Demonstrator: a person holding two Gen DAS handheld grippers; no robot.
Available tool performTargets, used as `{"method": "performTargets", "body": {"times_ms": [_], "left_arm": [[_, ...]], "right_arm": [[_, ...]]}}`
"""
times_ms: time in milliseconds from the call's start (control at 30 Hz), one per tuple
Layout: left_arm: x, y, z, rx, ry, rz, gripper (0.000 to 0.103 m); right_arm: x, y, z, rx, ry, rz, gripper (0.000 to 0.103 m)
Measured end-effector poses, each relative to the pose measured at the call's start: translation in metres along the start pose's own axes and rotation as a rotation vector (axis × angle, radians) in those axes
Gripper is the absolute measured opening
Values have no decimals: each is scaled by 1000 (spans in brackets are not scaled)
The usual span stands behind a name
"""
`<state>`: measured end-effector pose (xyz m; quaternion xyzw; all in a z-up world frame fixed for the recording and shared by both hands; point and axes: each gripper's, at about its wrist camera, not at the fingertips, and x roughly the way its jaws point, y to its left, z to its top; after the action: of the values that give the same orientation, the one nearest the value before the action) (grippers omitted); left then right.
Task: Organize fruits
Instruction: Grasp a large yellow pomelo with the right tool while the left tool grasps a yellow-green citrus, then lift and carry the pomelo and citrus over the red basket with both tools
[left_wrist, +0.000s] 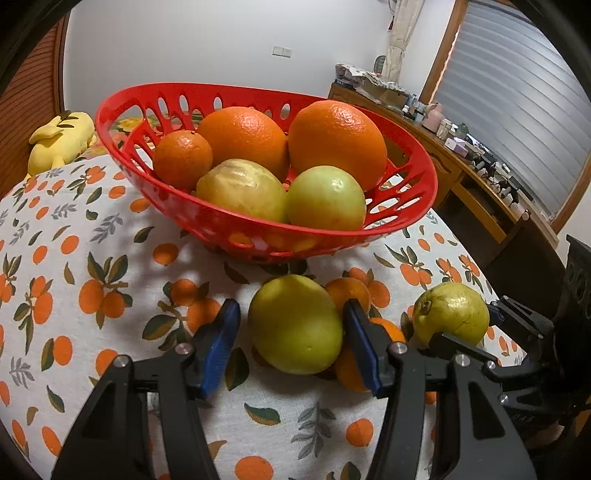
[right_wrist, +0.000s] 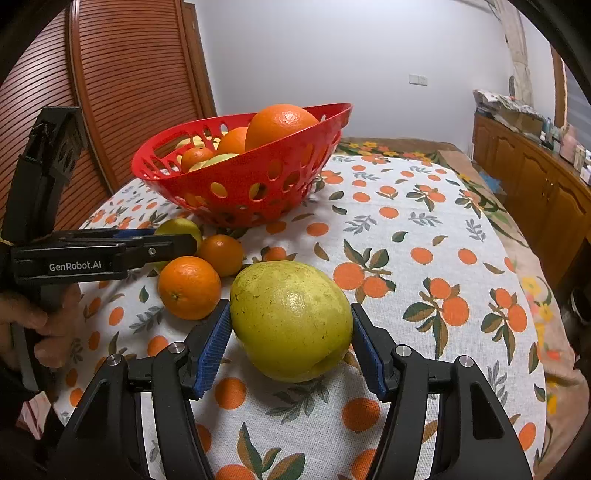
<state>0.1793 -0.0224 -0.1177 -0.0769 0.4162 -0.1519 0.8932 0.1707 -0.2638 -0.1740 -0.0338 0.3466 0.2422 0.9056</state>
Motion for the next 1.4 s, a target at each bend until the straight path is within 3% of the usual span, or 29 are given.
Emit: {"method": "performTargets", "body": {"times_ms": [200, 267, 733, 1400], "left_arm": [[1, 6, -1, -15, -3, -18, 57], [0, 5, -1, -6, -9, -29, 51], [-27, 10, -8, 27, -49, 37, 50], [-68, 31, -25, -22, -111, 68, 50]], "right_arm": [[0, 0, 0, -1, 1, 1, 65], [0, 0, -1, -1, 1, 2, 65], [1, 1, 0, -1, 3, 4, 65], [0, 1, -2, -1, 2, 20, 65]]}}
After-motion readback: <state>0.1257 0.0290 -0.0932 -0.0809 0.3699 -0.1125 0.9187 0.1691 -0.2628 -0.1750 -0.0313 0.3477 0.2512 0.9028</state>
